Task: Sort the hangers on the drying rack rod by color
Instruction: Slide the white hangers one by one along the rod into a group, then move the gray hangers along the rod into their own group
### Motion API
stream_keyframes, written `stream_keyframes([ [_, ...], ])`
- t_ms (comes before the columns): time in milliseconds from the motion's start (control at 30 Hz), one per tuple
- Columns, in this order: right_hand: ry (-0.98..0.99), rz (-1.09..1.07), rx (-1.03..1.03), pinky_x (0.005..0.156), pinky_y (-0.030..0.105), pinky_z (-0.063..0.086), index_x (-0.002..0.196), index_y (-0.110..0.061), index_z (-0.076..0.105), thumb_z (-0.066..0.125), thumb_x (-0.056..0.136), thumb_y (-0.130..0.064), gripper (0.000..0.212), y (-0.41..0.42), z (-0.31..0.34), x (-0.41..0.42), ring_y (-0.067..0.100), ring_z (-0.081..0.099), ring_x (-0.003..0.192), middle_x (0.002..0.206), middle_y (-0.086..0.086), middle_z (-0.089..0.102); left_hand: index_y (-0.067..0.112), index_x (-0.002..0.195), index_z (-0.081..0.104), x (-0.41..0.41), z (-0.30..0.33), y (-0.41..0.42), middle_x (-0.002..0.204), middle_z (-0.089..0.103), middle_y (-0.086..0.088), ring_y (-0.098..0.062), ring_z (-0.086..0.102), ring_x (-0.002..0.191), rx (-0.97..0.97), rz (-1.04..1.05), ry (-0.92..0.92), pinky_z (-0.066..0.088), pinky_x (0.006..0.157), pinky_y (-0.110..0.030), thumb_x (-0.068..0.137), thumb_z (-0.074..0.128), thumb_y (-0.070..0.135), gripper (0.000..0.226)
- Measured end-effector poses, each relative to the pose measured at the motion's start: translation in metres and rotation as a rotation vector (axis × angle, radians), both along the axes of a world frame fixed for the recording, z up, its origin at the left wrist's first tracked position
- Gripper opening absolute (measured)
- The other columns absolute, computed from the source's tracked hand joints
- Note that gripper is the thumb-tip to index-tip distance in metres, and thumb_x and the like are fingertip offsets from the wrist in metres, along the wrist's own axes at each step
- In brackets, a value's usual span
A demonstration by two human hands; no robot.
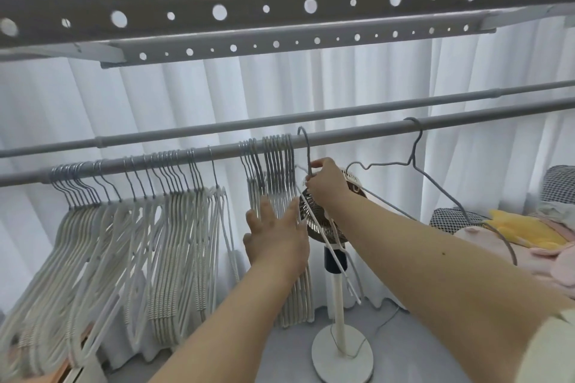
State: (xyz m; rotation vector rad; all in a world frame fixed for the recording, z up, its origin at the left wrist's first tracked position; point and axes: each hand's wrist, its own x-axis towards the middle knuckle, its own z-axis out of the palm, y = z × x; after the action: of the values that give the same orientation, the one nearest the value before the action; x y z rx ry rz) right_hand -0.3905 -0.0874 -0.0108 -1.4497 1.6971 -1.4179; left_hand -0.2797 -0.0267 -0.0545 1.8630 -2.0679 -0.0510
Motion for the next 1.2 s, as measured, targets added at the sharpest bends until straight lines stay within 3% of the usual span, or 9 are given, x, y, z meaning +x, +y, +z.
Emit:
stream_keyframes([
  [67, -0.006, 0.061, 0.045, 0.089, 0.048, 0.053, 0.124, -0.010, 0.048, 0.047, 0.086, -0.001, 0.039, -0.002, -0.004, 0.002, 0.032, 0.063, 0.101, 0.114, 0.018, 0.063, 0.048, 0.150, 0.014, 0.001, -0.001, 0.001, 0.162, -0.006, -0.006, -0.035, 0.001, 0.145, -0.008, -0.013, 0.019, 0.027, 0.110, -0.051, 0.103, 0.023, 0.046, 0.048],
  [233, 0.019, 0.113, 0.054, 0.085, 0.041, 0.053, 0.127, -0.009, 0.051, 0.040, 0.089, 0.003, 0.042, 0.008, -0.003, 0.000, 0.026, 0.063, 0.092, 0.112, 0.012, 0.064, 0.046, 0.150, 0.020, 0.001, -0.003, 0.005, 0.162, -0.003, -0.008, -0.034, -0.002, 0.146, -0.038, -0.042, 0.055, 0.018, 0.114, -0.051, 0.102, 0.022, 0.048, 0.048],
  [400, 0.070, 0.053, 0.023, 0.062, 0.022, 0.044, 0.116, -0.017, 0.058, 0.045, 0.085, -0.002, 0.037, 0.018, -0.002, -0.013, 0.012, 0.058, 0.079, 0.103, 0.002, 0.066, 0.037, 0.147, 0.031, -0.009, -0.003, 0.013, 0.162, 0.000, -0.005, -0.029, -0.011, 0.147, -0.128, -0.063, -0.009, -0.002, 0.119, -0.051, 0.097, 0.033, 0.057, 0.054],
  [533, 0.101, -0.002, 0.007, 0.075, 0.026, 0.040, 0.105, -0.016, 0.063, 0.050, 0.085, -0.006, 0.026, 0.029, -0.006, -0.026, 0.017, 0.057, 0.091, 0.091, -0.005, 0.059, 0.027, 0.139, 0.040, -0.021, -0.001, 0.018, 0.161, 0.003, -0.006, -0.029, -0.010, 0.147, -0.157, -0.074, -0.084, -0.005, 0.119, -0.051, 0.092, 0.045, 0.055, 0.055],
  [733, 0.144, -0.080, -0.023, 0.075, 0.027, 0.037, 0.094, -0.022, 0.058, 0.052, 0.087, -0.013, 0.013, 0.045, -0.008, -0.052, 0.018, 0.056, 0.093, 0.092, -0.005, 0.060, 0.017, 0.132, 0.046, -0.034, 0.000, 0.021, 0.159, 0.009, -0.009, -0.030, -0.005, 0.147, -0.139, -0.039, -0.130, 0.000, 0.118, -0.050, 0.089, 0.055, 0.043, 0.051],
  [867, 0.212, -0.162, -0.098, 0.077, 0.029, 0.042, 0.098, -0.022, 0.058, 0.049, 0.087, -0.016, 0.015, 0.060, -0.008, -0.075, 0.019, 0.059, 0.094, 0.098, -0.002, 0.063, 0.015, 0.125, 0.053, -0.040, 0.000, 0.022, 0.155, 0.018, -0.008, -0.029, 0.006, 0.144, -0.121, 0.011, -0.117, 0.013, 0.113, -0.045, 0.082, 0.058, 0.029, 0.045],
  [1000, 0.309, -0.243, -0.188, 0.087, 0.030, 0.043, 0.107, -0.017, 0.059, 0.053, 0.089, -0.016, 0.019, 0.080, -0.008, -0.100, 0.019, 0.054, 0.103, 0.103, -0.002, 0.060, 0.014, 0.112, 0.057, -0.051, 0.000, 0.025, 0.138, 0.032, -0.005, -0.027, 0.022, 0.127, -0.140, 0.042, -0.099, 0.028, 0.101, -0.037, 0.083, 0.059, 0.025, 0.031],
  [1100, 0.396, -0.315, -0.202, 0.099, 0.035, 0.040, 0.116, -0.013, 0.055, 0.056, 0.090, -0.019, 0.027, 0.093, -0.013, -0.119, 0.024, 0.049, 0.116, 0.117, 0.004, 0.058, 0.012, 0.099, 0.051, -0.061, -0.001, 0.029, 0.126, 0.041, -0.006, -0.025, 0.034, 0.115, -0.156, 0.002, -0.004, 0.035, 0.091, -0.029, 0.086, 0.058, 0.021, 0.017],
  [1200, 0.467, -0.403, -0.064, 0.101, 0.040, 0.036, 0.127, -0.013, 0.048, 0.057, 0.090, -0.028, 0.042, 0.106, -0.023, -0.137, 0.028, 0.044, 0.123, 0.128, 0.008, 0.053, 0.008, 0.092, 0.045, -0.072, -0.003, 0.035, 0.115, 0.043, -0.007, -0.023, 0.046, 0.094, -0.128, -0.045, 0.244, 0.036, 0.074, -0.026, 0.085, 0.057, 0.012, 0.015],
])
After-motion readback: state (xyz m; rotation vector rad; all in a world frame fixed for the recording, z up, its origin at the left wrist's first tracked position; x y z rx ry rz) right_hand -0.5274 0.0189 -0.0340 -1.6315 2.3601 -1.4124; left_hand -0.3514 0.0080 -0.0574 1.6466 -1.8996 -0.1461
